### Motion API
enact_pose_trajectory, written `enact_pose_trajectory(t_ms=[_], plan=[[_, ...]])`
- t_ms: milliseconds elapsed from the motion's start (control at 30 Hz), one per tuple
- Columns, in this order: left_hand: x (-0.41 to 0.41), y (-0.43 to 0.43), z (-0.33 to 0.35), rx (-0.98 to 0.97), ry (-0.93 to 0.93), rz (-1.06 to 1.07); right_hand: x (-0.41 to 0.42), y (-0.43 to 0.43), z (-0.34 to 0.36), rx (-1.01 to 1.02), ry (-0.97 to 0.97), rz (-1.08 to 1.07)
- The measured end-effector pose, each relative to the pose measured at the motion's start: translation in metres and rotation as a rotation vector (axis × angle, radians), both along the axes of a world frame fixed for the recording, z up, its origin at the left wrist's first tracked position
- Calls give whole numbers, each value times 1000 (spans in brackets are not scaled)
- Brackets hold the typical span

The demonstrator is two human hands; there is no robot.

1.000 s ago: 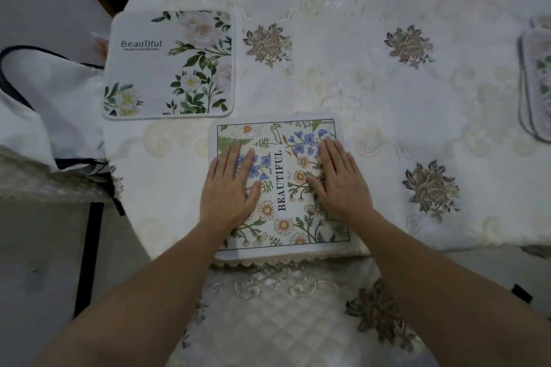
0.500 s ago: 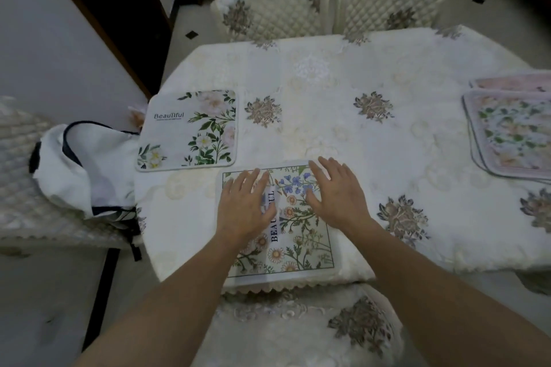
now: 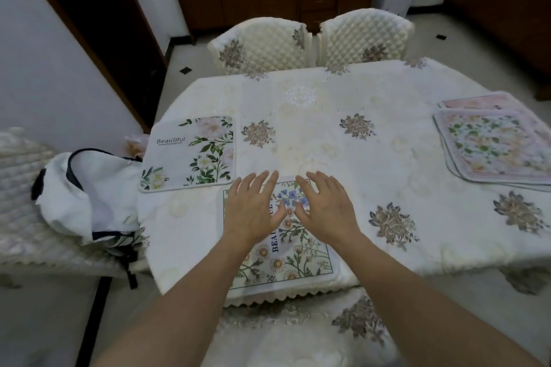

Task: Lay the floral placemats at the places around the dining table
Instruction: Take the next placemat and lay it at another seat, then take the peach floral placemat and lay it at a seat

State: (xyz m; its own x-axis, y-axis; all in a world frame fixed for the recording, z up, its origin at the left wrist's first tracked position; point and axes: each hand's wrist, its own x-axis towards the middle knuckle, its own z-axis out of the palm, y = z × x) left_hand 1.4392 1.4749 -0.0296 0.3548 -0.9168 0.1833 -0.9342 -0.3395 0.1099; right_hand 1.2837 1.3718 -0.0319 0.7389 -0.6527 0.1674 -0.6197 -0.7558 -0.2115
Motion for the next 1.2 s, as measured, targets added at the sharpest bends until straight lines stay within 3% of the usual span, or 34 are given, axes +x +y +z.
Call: enact_pose_trajectory(t_ms=[300, 633, 833, 1200], plan=[[-49, -35, -9, -13, 44, -252, -89, 8, 3, -62, 35, -304], [-186, -93, 8, -17, 29, -720, -253, 43, 22, -137, 3, -796], [-266, -114, 14, -20, -14, -920, -328, 68, 22, -230, -30, -973], [-419, -163, 6, 5, -26, -1127, -449, 55, 2, -139, 41, -1201]])
